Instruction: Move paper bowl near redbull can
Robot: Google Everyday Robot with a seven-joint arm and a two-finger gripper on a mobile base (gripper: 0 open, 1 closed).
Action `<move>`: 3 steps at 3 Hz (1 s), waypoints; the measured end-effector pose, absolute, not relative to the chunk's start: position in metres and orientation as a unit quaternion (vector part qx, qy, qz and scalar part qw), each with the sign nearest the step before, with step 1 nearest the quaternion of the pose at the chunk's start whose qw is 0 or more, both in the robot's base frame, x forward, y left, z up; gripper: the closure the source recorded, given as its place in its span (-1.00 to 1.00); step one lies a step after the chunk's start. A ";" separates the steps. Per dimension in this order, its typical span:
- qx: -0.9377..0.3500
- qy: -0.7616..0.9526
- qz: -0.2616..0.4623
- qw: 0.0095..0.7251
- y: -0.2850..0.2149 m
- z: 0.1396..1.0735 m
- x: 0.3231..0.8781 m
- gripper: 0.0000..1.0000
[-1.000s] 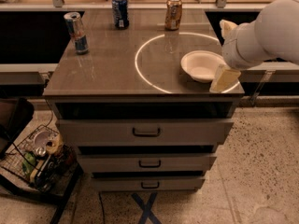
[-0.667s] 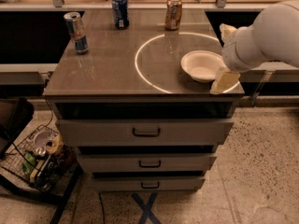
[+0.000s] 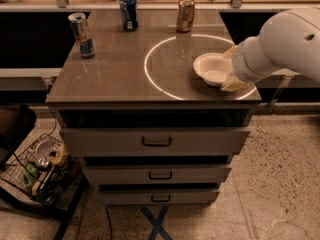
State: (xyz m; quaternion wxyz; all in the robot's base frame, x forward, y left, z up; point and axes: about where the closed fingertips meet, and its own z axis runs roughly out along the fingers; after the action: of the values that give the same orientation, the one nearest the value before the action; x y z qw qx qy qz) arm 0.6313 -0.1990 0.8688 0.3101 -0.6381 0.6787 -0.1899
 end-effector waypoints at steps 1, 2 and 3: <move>-0.640 0.678 -0.191 0.307 -0.199 0.864 0.632 0.27; -0.640 0.677 -0.193 0.308 -0.198 0.862 0.632 0.72; -0.638 0.674 -0.201 0.313 -0.198 0.864 0.633 1.00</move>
Offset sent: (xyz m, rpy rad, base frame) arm 0.0018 -0.0005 -0.0105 -0.0079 -0.0066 -0.0007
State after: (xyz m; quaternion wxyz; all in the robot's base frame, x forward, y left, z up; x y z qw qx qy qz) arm 0.6329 -0.1981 0.8644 0.3135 -0.6382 0.6738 -0.2010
